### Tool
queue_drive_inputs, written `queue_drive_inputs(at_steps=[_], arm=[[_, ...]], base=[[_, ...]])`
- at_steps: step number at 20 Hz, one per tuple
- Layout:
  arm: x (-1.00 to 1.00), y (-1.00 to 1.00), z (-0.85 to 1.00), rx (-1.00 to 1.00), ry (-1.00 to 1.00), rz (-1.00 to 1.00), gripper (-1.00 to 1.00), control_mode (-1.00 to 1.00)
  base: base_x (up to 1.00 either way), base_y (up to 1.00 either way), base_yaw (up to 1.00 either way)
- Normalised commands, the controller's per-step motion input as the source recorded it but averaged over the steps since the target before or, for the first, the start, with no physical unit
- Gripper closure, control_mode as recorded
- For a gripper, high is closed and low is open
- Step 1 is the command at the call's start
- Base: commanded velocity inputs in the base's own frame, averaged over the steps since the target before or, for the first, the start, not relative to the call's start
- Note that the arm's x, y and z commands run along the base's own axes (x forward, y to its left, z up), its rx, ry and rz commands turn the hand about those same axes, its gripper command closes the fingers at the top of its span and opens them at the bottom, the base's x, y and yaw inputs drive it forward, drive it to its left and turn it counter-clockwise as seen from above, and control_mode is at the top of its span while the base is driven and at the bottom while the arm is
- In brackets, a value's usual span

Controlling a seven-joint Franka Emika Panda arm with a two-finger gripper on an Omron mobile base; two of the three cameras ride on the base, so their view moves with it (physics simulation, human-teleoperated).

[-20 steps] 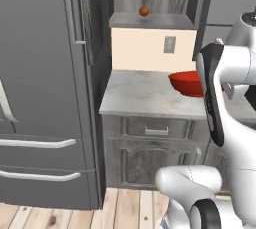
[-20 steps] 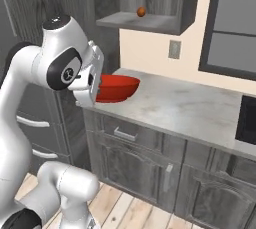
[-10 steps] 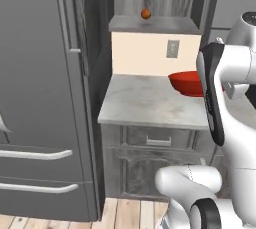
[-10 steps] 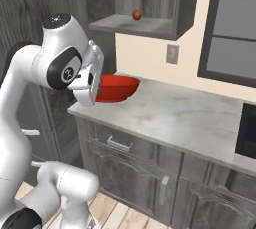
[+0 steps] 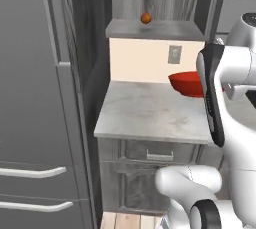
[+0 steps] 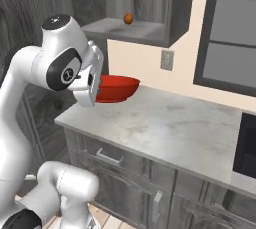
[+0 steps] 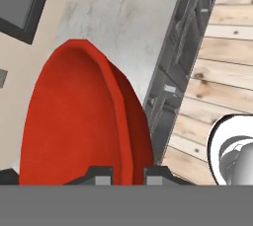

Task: Pick the mug and place it in the sink. Pick the bowl and place it in the open cabinet and then close the cabinet.

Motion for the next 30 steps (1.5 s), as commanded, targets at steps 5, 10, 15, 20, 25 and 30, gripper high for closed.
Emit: queue_drive_inputs(at_steps=[5,10,15,20,25,30], arm=[[0.00,0.00,0.00,0.00,0.00,0.00,1.00,1.00],[0.00,0.00,0.00,0.00,0.00,0.00,1.00,1.00],[-0.01,0.02,0.00,0.00,0.00,0.00,1.00,-1.00],[-0.28,0.09,0.00,0.00,-0.02,0.00,1.00,-1.00],[-0.31,0.22,0.19,0.00,-0.14,0.01,1.00,-1.00],[-0.10,0.07,0.47,0.00,-0.25,0.06,1.00,-1.00]], base=[[0.54,0.00,0.00],[0.33,0.00,0.00],[0.02,0.00,0.00],[0.00,0.00,0.00],[0.00,0.00,0.00],[0.00,0.00,0.00]])
